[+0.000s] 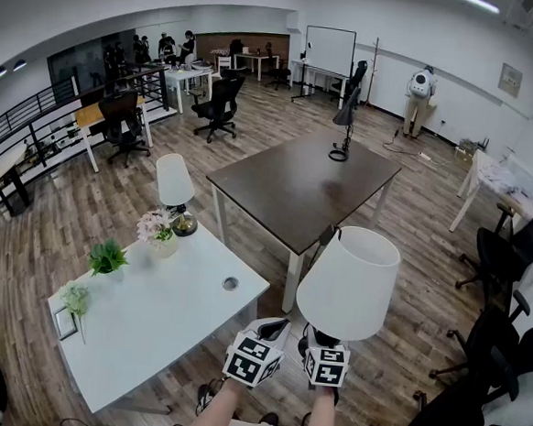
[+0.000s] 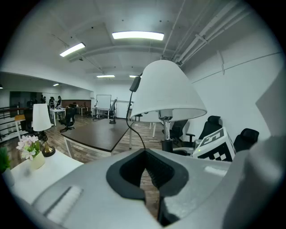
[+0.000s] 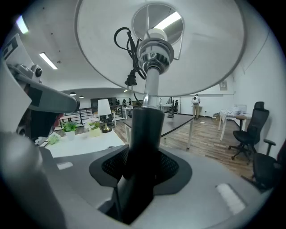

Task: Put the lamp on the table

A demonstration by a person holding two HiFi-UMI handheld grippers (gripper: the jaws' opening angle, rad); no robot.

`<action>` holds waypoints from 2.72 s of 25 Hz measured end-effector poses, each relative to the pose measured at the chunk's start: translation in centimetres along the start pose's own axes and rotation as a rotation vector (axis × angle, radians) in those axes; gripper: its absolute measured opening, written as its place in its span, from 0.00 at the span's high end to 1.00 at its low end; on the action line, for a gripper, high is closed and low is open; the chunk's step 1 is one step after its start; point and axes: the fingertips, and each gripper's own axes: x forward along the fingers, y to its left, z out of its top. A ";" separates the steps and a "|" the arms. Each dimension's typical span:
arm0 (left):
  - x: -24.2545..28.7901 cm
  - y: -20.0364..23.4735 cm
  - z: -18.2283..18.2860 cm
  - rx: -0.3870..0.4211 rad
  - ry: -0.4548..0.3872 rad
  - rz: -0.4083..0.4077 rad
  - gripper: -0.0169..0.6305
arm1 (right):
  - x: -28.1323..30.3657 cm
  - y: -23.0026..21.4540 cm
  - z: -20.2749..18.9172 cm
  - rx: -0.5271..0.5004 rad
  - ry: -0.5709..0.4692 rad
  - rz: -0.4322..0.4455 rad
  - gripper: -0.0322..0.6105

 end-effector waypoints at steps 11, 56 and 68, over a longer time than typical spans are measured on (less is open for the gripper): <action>0.2 -1.1 -1.6 0.029 0.049 -0.005 0.97 | -1.0 -0.2 -0.8 0.001 -0.004 0.006 0.66; 32.5 1.0 12.3 -0.065 -0.007 -0.201 0.97 | 13.5 -24.7 6.8 0.051 0.013 -0.144 0.65; 38.1 2.7 11.4 -0.101 0.044 -0.216 0.97 | 16.5 -29.1 7.9 0.046 0.006 -0.199 0.66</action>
